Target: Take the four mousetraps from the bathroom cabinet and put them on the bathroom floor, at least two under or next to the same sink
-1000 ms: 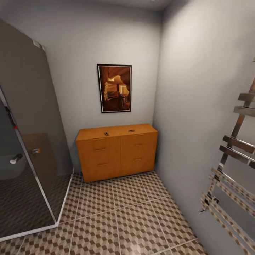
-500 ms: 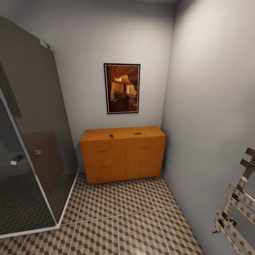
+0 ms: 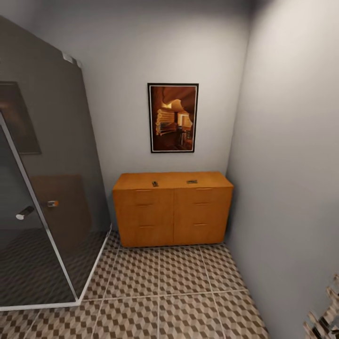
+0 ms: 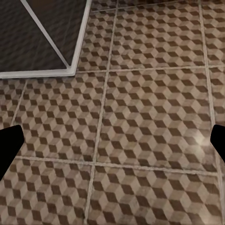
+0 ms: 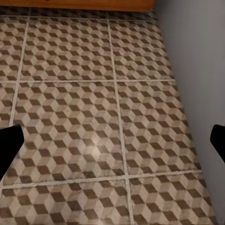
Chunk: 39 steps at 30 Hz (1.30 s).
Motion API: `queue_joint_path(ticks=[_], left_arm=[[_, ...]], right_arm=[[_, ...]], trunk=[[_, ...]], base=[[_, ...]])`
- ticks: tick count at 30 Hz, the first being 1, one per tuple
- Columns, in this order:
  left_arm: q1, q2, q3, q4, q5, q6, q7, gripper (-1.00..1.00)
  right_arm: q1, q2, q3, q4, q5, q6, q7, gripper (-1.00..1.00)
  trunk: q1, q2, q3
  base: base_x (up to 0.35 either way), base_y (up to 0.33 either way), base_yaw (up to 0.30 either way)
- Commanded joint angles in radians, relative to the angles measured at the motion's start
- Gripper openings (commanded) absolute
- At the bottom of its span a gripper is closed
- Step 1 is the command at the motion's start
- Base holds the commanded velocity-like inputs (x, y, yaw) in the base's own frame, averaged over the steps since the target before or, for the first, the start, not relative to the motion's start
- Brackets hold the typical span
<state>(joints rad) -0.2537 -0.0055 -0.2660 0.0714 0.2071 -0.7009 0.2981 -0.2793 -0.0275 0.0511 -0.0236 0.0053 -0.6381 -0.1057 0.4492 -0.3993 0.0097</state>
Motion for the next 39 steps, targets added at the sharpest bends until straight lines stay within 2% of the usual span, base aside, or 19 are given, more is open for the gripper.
queue_joint_path(ticks=[1, 14, 39], left_arm=[[-0.001, -0.001, -0.009, 0.004, 0.006, -0.005, 0.003, 1.00], [-0.002, -0.002, -0.009, 0.004, 0.006, -0.004, 0.003, 1.00], [-0.001, -0.004, -0.009, 0.004, 0.005, -0.004, 0.003, 1.00]], right_arm=[[0.000, 0.000, 0.006, 0.001, 0.001, -0.002, -0.006, 1.00], [0.000, 0.000, 0.006, 0.001, 0.001, 0.000, -0.006, 1.00], [0.000, 0.001, 0.006, 0.001, 0.001, 0.000, -0.006, 1.00]], trunk=[[0.001, -0.001, 0.000], [0.001, -0.001, 0.000], [0.001, -0.001, 0.000]], base=[[0.221, -0.169, 0.184], [0.220, -0.170, 0.160], [0.217, -0.179, 0.006]])
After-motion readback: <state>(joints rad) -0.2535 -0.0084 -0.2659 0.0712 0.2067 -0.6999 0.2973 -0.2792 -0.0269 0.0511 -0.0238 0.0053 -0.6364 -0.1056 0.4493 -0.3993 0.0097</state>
